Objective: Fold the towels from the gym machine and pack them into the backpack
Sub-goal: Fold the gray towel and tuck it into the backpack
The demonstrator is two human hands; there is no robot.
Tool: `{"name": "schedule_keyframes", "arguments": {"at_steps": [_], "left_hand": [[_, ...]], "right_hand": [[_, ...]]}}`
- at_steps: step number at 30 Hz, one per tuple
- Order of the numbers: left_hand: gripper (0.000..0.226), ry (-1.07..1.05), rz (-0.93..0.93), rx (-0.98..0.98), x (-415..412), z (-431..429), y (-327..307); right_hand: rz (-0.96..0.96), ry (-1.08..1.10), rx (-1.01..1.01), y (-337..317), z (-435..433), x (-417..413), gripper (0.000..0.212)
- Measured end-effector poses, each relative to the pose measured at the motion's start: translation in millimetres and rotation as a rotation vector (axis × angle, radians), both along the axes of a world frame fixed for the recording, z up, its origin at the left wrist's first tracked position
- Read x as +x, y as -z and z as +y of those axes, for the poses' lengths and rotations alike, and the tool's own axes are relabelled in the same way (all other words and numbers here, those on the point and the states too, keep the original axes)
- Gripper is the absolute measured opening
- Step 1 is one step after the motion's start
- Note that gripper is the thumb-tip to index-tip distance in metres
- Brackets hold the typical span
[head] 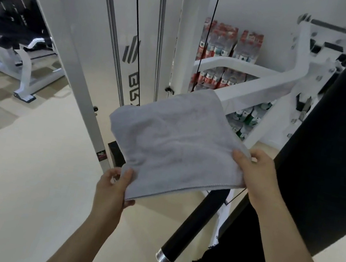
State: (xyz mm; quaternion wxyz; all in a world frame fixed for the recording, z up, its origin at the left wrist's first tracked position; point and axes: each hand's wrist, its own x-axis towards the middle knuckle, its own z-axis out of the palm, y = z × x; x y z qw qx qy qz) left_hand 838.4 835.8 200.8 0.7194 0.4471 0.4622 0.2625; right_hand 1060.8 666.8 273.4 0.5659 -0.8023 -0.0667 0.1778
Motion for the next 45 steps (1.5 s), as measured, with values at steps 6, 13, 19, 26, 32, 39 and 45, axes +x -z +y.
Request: {"name": "schedule_keyframes", "arguments": {"at_steps": [6, 13, 19, 26, 32, 39, 45], "left_hand": [[0.033, 0.173, -0.163, 0.227, -15.1, -9.2, -67.4], [0.06, 0.634, 0.083, 0.964, -2.8, -11.1, -99.1], [0.033, 0.713, 0.304, 1.768, 17.5, -2.5, -131.8], [0.015, 0.722, -0.08, 1.269, 39.7, 5.5, -153.8], [0.016, 0.737, -0.146, 1.35, 52.4, 8.6, -161.4], [0.026, 0.789, -0.119, 1.441, 60.7, 5.4, -187.4], [0.021, 0.829, 0.022, 1.477, 80.4, 1.6, -231.6]], "right_hand": [[0.056, -0.066, 0.159, -40.3, -7.1, -20.8, 0.059], [-0.114, -0.1, 0.252, -74.9, -4.6, -48.9, 0.055], [-0.034, -0.18, 0.38, -77.5, 10.6, -72.4, 0.029], [-0.147, -0.3, 0.348, -82.5, 15.9, -89.6, 0.026], [-0.069, -0.278, 0.41, -89.4, 16.9, -92.2, 0.024], [-0.292, -0.406, 0.175, -113.4, 15.9, -92.3, 0.037], [-0.186, -0.341, 0.347, -154.6, 7.5, -73.5, 0.049]]}}
